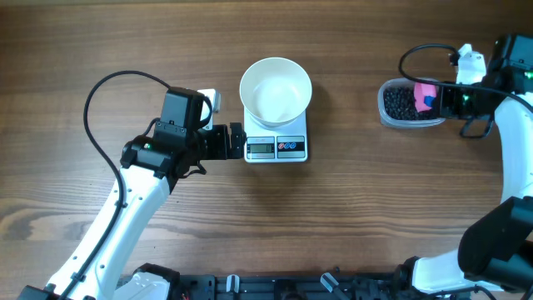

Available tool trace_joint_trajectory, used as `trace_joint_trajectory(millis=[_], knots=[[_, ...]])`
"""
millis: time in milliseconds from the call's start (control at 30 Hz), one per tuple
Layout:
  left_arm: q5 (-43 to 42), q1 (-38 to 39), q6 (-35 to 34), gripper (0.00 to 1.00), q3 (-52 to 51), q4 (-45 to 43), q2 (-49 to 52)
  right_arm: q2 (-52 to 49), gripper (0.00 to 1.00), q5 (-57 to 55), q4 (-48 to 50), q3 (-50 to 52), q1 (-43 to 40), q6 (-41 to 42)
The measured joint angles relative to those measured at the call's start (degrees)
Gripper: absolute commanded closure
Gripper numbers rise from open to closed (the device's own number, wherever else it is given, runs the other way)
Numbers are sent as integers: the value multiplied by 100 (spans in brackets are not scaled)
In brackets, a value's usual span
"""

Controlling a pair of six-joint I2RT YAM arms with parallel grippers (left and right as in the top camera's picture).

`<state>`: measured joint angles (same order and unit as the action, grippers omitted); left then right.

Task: Scoop item into bowl and weigh 150g on scale
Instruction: 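Lower the pink scoop into the black beans with the right gripper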

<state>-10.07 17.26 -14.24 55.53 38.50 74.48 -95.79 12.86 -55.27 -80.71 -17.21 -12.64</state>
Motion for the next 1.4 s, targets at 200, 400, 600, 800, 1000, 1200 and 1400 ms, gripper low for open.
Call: trace_joint_trajectory(millis=[200,400,600,800,1000,1200,1400], knots=[[0,0,0,0,0,2,0,-39,96,0,-131,0,70,0],[0,0,0,0,0,0,0,-44,96,46,-160,0,68,0],[0,0,0,0,0,2,0,-70,96,205,-170,0,68,0],[0,0,0,0,0,2,0,-76,96,326,-170,0,68,2],[0,0,0,0,0,2,0,-76,96,511,-170,0,68,46],[0,0,0,0,0,2,0,-76,96,575,-210,0,68,61],[0,0,0,0,0,4,0,-76,96,623,-243,0,68,66]])
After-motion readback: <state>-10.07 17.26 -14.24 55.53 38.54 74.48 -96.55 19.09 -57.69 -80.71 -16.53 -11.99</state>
